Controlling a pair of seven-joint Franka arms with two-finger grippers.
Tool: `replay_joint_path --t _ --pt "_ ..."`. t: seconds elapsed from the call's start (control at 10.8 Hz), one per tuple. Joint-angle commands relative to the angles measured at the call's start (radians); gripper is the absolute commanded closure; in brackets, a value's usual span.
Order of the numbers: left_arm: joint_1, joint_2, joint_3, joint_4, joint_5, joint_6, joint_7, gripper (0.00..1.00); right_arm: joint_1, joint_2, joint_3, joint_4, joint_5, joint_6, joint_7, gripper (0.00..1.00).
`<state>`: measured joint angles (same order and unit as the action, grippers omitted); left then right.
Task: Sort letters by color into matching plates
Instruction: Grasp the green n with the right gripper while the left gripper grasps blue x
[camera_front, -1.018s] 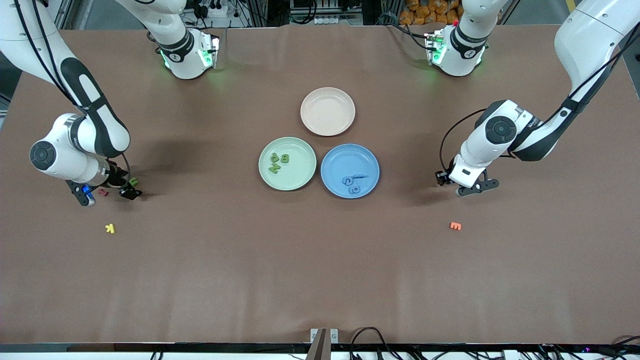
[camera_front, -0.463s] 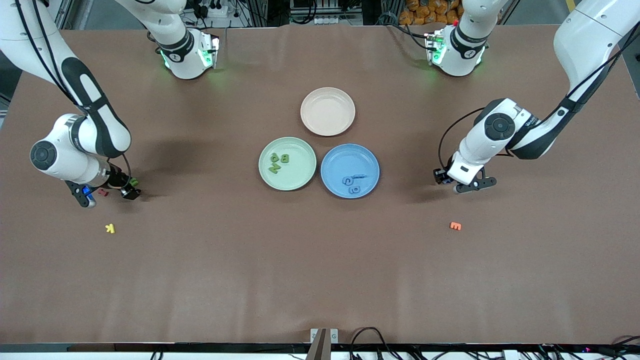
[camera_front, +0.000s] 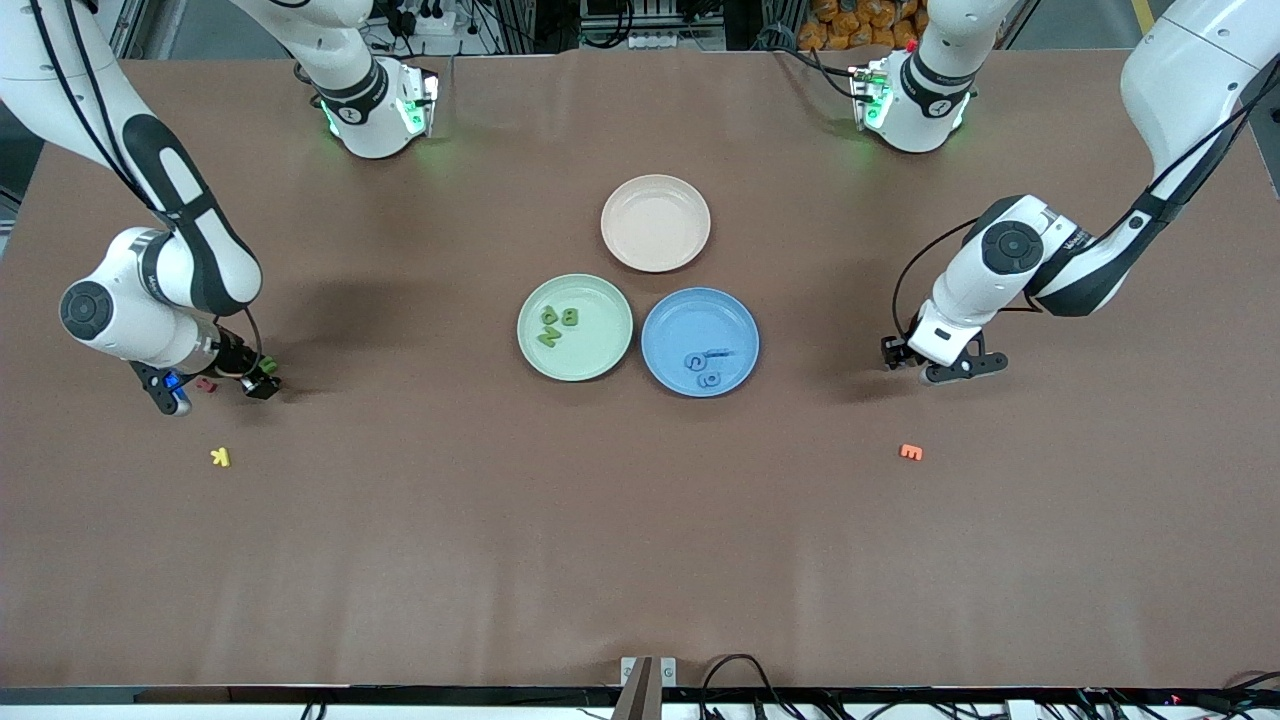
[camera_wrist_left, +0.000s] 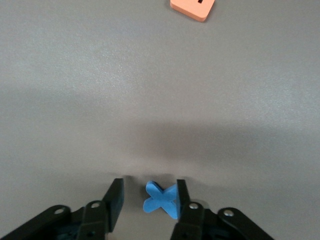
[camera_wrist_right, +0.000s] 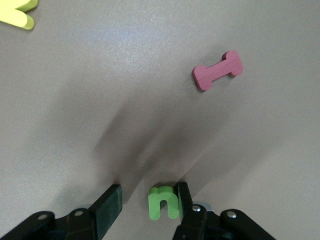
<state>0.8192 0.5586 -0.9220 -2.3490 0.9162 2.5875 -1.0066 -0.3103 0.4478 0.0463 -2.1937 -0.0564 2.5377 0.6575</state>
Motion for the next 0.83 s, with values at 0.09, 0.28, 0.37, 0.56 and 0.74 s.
replay_joint_path --t 0.09,0.28,0.37,0.56,0.74 --pt "0.006 -0.006 -0.009 -0.013 0.027 0.017 0.002 0.35 -0.001 -0.009 -0.002 -0.012 0.009 0.006 -0.015 0.54" --pt "0.000 0.000 -0.009 -0.013 0.029 0.019 0.002 0.32 0.000 -0.015 -0.002 -0.014 0.010 0.006 -0.028 0.57" --pt "-0.005 0.000 -0.009 -0.013 0.029 0.019 0.002 0.32 0.000 -0.015 -0.002 -0.014 0.010 0.006 -0.030 0.62" --pt "-0.023 0.001 -0.009 -0.012 0.029 0.019 0.002 0.36 0.000 -0.027 -0.002 -0.023 0.009 0.004 -0.036 0.67" --pt "-0.022 0.009 -0.008 -0.012 0.047 0.019 0.002 0.43 0.000 -0.040 -0.002 -0.032 0.010 0.003 -0.038 0.69"
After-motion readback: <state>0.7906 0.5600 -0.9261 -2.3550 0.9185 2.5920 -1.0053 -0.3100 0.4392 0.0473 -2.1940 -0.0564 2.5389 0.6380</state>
